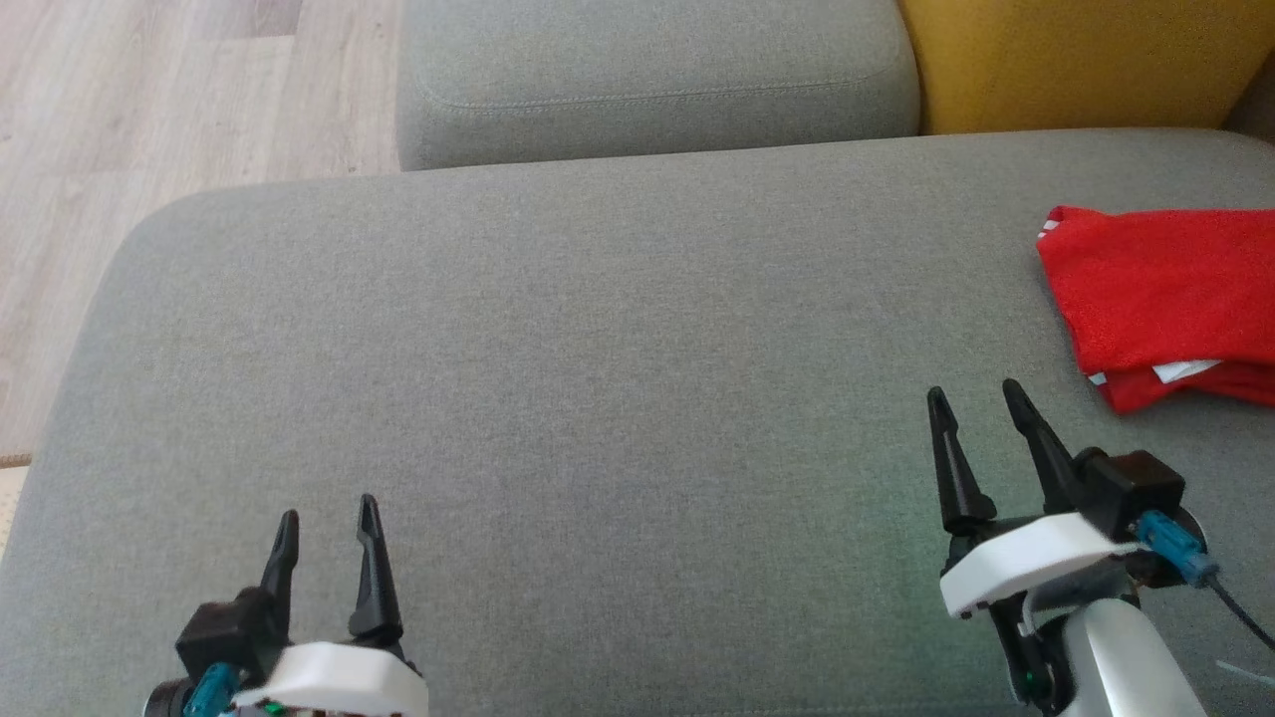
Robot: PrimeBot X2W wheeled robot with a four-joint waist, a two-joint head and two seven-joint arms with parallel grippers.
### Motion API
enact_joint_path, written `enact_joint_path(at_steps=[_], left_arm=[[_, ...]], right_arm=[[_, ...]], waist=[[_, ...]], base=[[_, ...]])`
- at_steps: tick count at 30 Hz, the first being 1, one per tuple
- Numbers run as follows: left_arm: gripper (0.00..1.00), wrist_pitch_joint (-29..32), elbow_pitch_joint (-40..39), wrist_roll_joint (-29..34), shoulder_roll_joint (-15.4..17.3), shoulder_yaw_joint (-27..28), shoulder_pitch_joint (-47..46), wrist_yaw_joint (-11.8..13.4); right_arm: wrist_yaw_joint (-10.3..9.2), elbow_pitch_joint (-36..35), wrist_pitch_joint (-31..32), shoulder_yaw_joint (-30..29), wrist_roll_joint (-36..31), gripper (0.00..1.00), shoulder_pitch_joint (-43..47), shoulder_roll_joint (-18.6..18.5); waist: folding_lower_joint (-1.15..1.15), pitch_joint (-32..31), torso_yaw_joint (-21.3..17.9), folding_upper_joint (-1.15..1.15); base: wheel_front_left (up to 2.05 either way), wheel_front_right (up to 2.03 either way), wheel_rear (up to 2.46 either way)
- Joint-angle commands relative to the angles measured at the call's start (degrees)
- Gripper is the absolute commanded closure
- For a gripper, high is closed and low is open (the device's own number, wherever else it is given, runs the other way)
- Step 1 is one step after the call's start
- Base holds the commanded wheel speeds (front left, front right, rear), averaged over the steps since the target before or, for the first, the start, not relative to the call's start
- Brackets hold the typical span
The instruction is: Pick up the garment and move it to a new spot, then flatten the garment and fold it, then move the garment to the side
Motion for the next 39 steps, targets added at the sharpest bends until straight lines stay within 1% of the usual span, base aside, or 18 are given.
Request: enact_joint_path(at_steps=[1,17,18,24,39], left_arm=[[0.0,-0.35,-1.81,0.6,-0.11,1.39,-2.03,-0.13],[0.0,-0.35,-1.58,1.22,-0.21,0.13,-2.43,-0.46],[1.0,0.0,0.19,0.84,0.0,-1.61,-0.01,-0.46],[1.0,0.13,4.9,0.22,-0.02,-1.73,1.34,-0.53],[1.0,2.15,5.22,-9.74,0.43,-0.34,-0.51,-2.38]], right_arm=[[-0.05,-2.08,-0.86,1.62,0.19,0.0,-1.44,-0.12],[-0.05,-1.59,-1.34,2.05,0.3,0.0,-0.84,-0.12],[0.0,0.17,-0.71,0.6,0.02,1.0,0.04,0.0],[0.0,4.92,-0.51,0.71,0.62,1.0,2.55,0.11],[-0.01,4.08,1.1,-0.58,10.62,1.0,2.12,0.05]], waist=[[0.0,-0.04,0.07,0.0],[0.0,-0.21,-0.17,0.0],[0.0,-0.22,-0.17,0.0],[0.0,-0.21,-0.17,0.0],[0.0,-0.02,0.05,0.0]], base=[[0.0,0.0,0.0],[0.0,0.0,0.0],[0.0,0.0,0.0],[0.0,0.0,0.0],[0.0,0.0,0.0]])
